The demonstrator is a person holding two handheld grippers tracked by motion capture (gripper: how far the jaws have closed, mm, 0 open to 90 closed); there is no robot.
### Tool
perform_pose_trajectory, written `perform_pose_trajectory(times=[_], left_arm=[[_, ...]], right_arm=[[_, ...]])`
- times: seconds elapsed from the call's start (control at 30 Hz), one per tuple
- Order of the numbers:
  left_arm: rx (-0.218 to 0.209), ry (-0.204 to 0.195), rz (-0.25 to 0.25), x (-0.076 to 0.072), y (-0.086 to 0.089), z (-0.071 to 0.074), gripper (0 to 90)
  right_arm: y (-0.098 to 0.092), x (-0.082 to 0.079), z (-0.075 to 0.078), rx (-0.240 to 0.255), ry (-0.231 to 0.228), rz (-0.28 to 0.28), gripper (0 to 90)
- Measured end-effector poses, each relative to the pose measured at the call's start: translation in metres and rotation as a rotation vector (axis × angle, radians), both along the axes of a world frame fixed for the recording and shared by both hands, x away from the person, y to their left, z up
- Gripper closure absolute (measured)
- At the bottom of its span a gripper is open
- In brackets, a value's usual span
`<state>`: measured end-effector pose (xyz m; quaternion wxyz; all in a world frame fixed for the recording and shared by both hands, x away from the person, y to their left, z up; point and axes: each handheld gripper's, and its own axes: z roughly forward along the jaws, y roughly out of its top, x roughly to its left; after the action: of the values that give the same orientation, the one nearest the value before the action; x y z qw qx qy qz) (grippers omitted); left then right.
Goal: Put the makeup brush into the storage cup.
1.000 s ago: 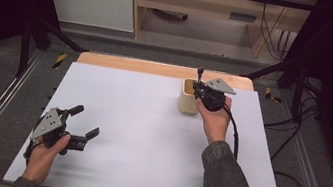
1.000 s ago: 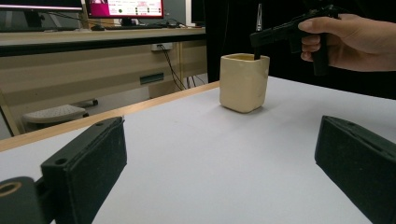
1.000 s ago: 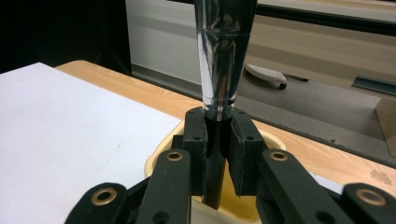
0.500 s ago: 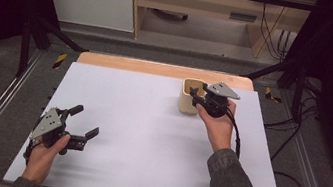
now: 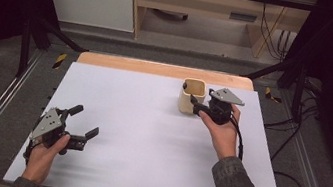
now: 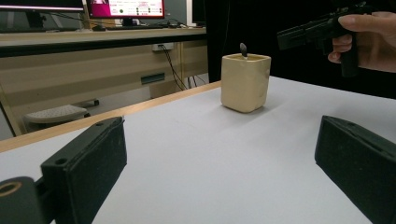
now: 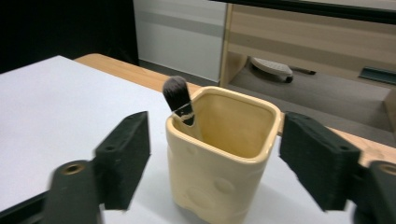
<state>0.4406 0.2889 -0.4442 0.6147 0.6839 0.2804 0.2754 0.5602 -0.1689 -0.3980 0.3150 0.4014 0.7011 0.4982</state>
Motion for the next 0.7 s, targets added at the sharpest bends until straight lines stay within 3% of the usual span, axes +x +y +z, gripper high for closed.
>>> perform_pose_trajectory(times=[0.37,0.7], left_arm=[[-0.002,-0.001,0.001,-0.0001,0.0003,0.0002,2.0],[-0.002,-0.001,0.001,-0.0003,0.0003,0.0004,2.0]], right_arm=[[-0.0005,-0.0037,-0.0016,0.001,0.021,0.008,10.5],[-0.0025,-0.0091,-0.0029,-0.004,0.031,0.031,7.6]])
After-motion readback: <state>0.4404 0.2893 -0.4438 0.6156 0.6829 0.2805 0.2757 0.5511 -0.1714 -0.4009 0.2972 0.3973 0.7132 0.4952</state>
